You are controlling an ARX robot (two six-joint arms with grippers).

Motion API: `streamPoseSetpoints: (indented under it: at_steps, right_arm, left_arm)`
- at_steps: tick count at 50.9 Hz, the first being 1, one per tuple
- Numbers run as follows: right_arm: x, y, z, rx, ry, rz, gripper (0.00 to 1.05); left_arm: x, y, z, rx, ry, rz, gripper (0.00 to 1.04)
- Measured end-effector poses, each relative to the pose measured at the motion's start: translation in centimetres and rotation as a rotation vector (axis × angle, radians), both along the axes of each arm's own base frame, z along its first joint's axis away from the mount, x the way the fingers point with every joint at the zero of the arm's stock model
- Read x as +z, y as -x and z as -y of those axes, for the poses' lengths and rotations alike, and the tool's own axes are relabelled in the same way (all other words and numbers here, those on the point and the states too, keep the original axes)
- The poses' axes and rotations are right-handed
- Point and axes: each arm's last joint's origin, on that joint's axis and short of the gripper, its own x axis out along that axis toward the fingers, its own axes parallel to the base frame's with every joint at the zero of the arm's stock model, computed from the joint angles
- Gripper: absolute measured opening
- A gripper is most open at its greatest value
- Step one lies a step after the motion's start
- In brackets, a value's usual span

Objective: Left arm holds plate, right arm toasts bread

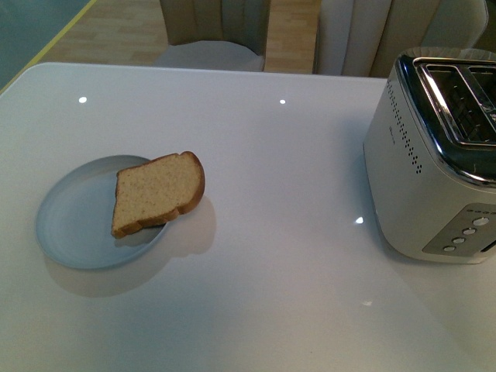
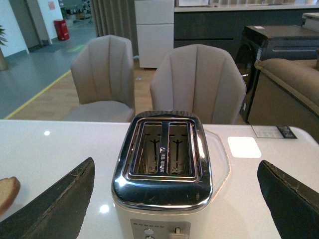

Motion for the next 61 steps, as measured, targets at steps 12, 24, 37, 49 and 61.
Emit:
streamPoseSetpoints:
  at_steps: [12, 24, 37, 49, 61]
  right_arm:
    - [0.0, 0.0, 0.0, 0.000, 0.000, 0.000, 0.96]
    - [0.0, 0.0, 0.0, 0.000, 0.000, 0.000, 0.96]
    - [0.0, 0.0, 0.0, 0.000, 0.000, 0.000, 0.96]
    - [0.0, 0.0, 0.0, 0.000, 0.000, 0.000, 0.96]
    - [0.0, 0.0, 0.0, 0.000, 0.000, 0.000, 0.96]
  left_arm:
    - [0.0, 0.0, 0.0, 0.000, 0.000, 0.000, 0.98]
    - [0.0, 0.0, 0.0, 0.000, 0.000, 0.000, 0.98]
    - [0.5, -1.6, 0.0, -0.165, 0.459, -0.425, 0.98]
    - [1.3, -8.1, -2.7, -0.117, 0.486, -0.414, 0.98]
    - [-2.4, -15.7, -3.9, -0.116, 0.423, -0.578, 0.98]
